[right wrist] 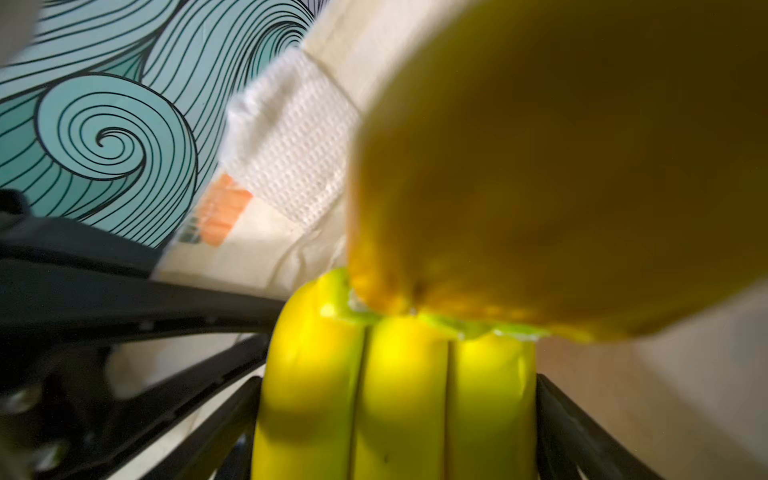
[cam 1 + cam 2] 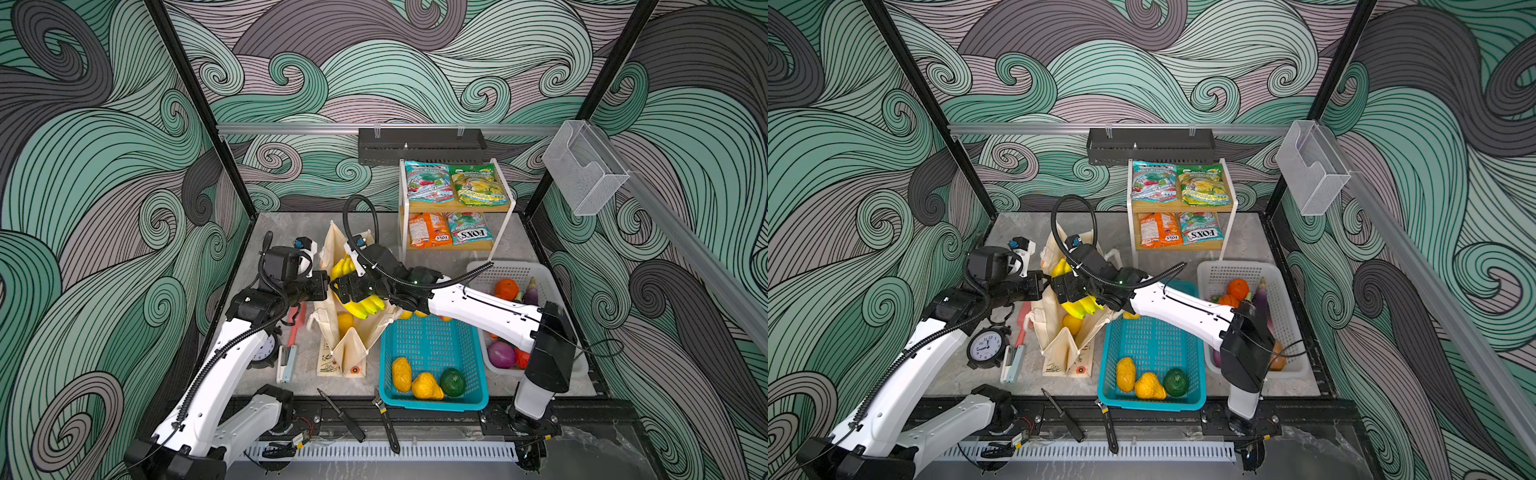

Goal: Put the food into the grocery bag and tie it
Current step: 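Lift the bananas and carry them over the open tote bag, then lower the bananas into the tote bag and open the right gripper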

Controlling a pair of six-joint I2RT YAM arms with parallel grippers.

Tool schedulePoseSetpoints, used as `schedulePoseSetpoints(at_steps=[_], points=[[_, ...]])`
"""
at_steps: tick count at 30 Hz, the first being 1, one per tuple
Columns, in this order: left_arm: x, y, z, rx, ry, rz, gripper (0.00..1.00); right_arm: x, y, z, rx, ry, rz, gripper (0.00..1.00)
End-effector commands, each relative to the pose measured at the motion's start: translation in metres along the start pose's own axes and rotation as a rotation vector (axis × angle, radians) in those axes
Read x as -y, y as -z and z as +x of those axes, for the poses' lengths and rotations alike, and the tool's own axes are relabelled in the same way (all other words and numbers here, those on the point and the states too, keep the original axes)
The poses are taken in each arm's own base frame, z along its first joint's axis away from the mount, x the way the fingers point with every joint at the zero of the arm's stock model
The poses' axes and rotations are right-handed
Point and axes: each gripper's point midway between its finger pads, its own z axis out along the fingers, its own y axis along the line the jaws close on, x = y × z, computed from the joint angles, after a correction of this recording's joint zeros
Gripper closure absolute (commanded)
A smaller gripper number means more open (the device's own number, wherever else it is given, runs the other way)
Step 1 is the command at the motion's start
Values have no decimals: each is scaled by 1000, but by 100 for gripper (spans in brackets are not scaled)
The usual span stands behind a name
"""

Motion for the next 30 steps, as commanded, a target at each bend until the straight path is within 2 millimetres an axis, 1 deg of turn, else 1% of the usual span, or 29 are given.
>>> schedulePoseSetpoints(at_steps=[1,6,9,11,14,15,20,26,30], points=[[-2,10,-5,20,-1,-27,100,11,-10,-4,38,-23,52,10],[-7,14,-5,34,-2,-54,100,23,-29,10,-3,7,115,10],[-14,17,-6,46,3,-95,100,32,-44,25,-54,36,155,10],[-19,17,-6,47,5,-125,100,35,-52,36,-91,52,166,10],[-19,17,-6,47,5,-124,100,36,-61,47,-113,91,187,10],[-19,17,-6,47,5,-124,100,38,-64,56,-152,111,203,10],[-21,17,-7,48,9,-135,100,43,-86,83,-270,154,221,9],[-25,21,-9,69,13,-163,100,49,-105,107,-330,153,228,9],[-28,21,-9,69,16,-175,100,53,-117,125,-377,138,230,7]])
